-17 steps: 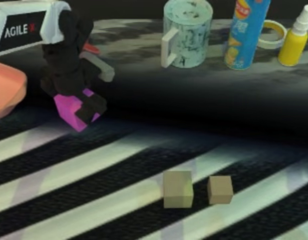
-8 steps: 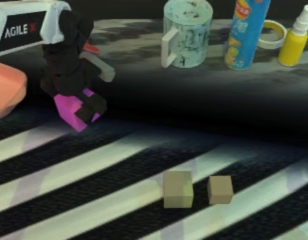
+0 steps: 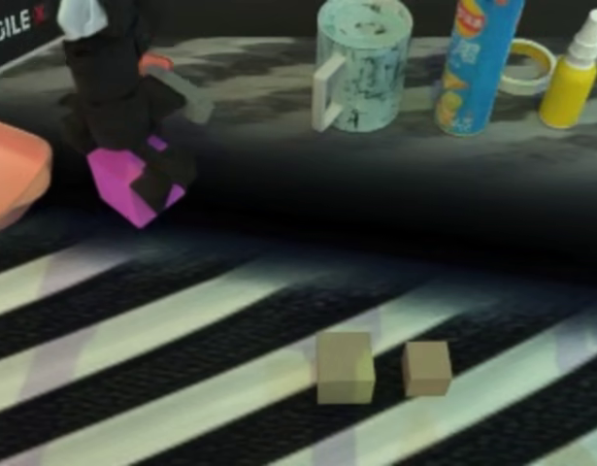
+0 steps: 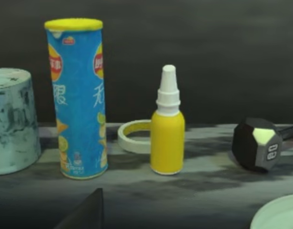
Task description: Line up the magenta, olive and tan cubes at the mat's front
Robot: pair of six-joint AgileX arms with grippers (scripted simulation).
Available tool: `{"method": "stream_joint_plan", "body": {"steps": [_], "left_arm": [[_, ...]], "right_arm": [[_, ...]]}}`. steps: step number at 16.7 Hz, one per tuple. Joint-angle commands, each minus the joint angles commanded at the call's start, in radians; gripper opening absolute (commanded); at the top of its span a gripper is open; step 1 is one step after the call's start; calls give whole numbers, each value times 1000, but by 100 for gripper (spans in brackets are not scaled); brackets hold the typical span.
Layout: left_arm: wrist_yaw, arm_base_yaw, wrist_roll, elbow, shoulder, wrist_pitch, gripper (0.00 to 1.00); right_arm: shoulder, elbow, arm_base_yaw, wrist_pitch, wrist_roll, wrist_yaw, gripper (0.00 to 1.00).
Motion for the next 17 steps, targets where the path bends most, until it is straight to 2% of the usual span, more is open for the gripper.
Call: {"method": "stream_joint_plan", "body": {"steps": [9, 12, 17], "left_arm": [[-1, -18, -32, 18, -29, -40, 0], [-2, -67, -160, -49, -81, -25, 0], [-5, -188, -498, -244, -225, 14, 0]], "right_arm": [[0, 0, 0, 0, 0, 0, 100], [0, 0, 0, 0, 0, 0, 100], [0, 0, 0, 0, 0, 0, 100]]}}
